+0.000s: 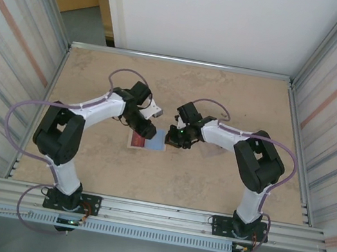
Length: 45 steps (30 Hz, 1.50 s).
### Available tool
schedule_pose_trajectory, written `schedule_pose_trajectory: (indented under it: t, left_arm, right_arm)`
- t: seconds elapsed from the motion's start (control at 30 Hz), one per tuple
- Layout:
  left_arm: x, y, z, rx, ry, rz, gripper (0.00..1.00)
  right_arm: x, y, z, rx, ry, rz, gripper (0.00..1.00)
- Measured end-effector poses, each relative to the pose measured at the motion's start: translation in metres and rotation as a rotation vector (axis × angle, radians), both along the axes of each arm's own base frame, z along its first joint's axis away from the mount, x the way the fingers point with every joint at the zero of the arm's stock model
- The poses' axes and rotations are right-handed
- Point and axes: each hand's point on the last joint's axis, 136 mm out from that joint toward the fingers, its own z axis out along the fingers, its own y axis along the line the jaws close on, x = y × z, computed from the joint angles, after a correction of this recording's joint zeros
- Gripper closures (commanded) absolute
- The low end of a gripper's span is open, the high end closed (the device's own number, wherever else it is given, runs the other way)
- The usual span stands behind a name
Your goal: Put the credit cards into the card holder
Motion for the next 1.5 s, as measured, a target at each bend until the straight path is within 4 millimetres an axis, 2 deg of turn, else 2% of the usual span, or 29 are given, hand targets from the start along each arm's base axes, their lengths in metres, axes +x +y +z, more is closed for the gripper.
schedule_pose_trajectory:
  t: [0.17, 0.4, 0.77, 0.9, 1.2, 1.33, 1.4, 1.5]
  left_arm:
    - [-0.005, -0.013, -0.01, 0.03, 0.047, -0.006, 0.46]
    - [-0.009, -0.024, -0.029, 0.106, 0.081, -0.024, 0.45]
    - [-0.01, -0.023, -0.046, 0.187, 0.085, -0.033, 0.46]
    - [-0.009, -0.022, -0.047, 0.207, 0.071, -0.036, 0.52]
    - [-0.004, -0.016, -0.05, 0.249, 0.034, -0.021, 0.77]
    - [-0.003, -0.016, -0.05, 0.245, 0.034, -0.022, 0.81]
    - [-0.004, -0.017, -0.05, 0.243, 0.035, -0.022, 0.78]
    - [-0.004, -0.018, -0.051, 0.235, 0.036, -0.023, 0.6]
  right_arm:
    - [0.008, 0.007, 0.006, 0.062, -0.012, -0.009, 0.98]
    - [0.014, 0.007, -0.001, 0.085, 0.002, -0.014, 1.0]
    - [0.019, 0.002, -0.017, 0.07, 0.027, -0.031, 1.0]
    - [0.019, 0.002, -0.019, 0.07, 0.028, -0.03, 1.0]
    - [0.019, 0.003, -0.019, 0.076, 0.028, -0.029, 1.0]
    - [0.019, 0.003, -0.019, 0.077, 0.027, -0.029, 1.0]
    - [0.019, 0.003, -0.019, 0.077, 0.026, -0.029, 1.0]
    - [0.019, 0.003, -0.019, 0.077, 0.026, -0.029, 1.0]
